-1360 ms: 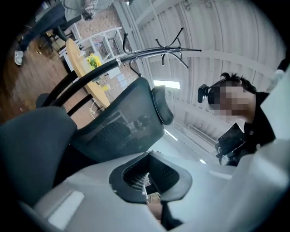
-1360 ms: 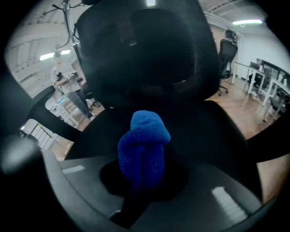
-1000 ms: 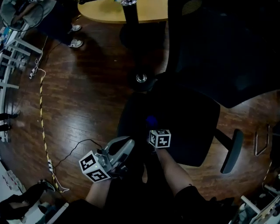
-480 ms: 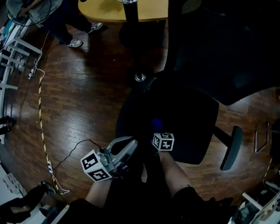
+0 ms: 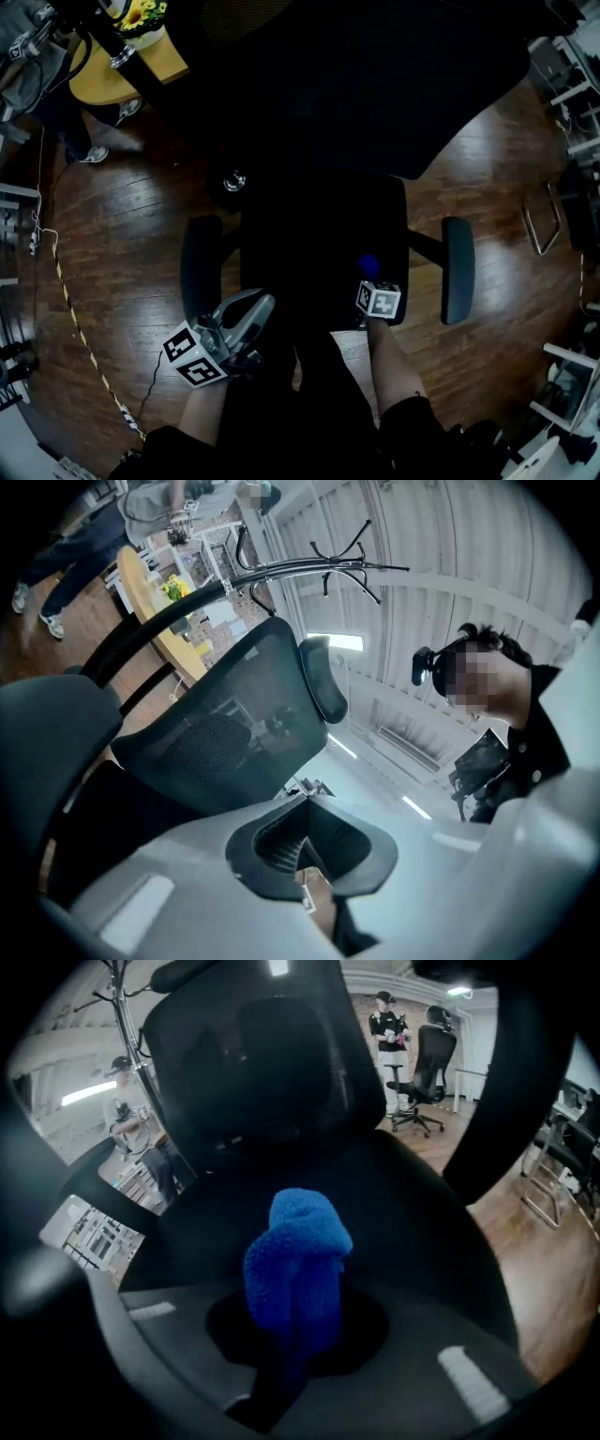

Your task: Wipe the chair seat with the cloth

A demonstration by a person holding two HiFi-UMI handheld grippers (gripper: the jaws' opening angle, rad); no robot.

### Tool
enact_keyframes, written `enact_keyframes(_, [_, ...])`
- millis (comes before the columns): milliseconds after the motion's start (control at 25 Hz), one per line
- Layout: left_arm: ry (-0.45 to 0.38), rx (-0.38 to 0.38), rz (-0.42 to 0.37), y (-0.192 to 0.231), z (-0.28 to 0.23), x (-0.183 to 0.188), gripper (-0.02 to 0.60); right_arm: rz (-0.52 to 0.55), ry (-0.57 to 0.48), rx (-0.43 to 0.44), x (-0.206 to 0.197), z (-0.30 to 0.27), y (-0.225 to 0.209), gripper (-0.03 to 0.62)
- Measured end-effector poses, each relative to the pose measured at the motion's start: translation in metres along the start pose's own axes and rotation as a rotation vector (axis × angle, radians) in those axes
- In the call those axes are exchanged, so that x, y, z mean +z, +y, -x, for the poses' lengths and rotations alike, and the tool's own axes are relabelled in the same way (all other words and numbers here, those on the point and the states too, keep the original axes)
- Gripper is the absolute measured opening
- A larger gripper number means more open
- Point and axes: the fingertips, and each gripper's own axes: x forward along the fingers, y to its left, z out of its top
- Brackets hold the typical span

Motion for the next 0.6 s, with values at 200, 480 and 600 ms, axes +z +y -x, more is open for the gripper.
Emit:
enact_keyframes(200, [0.056, -0.047, 0.002, -0.007, -0.031, -0.011, -0.011, -0.026, -0.056, -0.116, 0.011, 0.039, -0.078, 0.035])
enact_keyframes(480, [0.085, -0.060, 0.007, -0.010, -0.048, -0.015, -0.011, 0.004, -0.079, -0.140, 0.012, 0.045, -0.086, 0.035])
enact_keyframes(600, [0.061, -0.035, -0.002, -0.005, -0.040, -0.009, -0.011, 0.001, -0.076, -0.113, 0.016, 0.044, -0.088, 0.035])
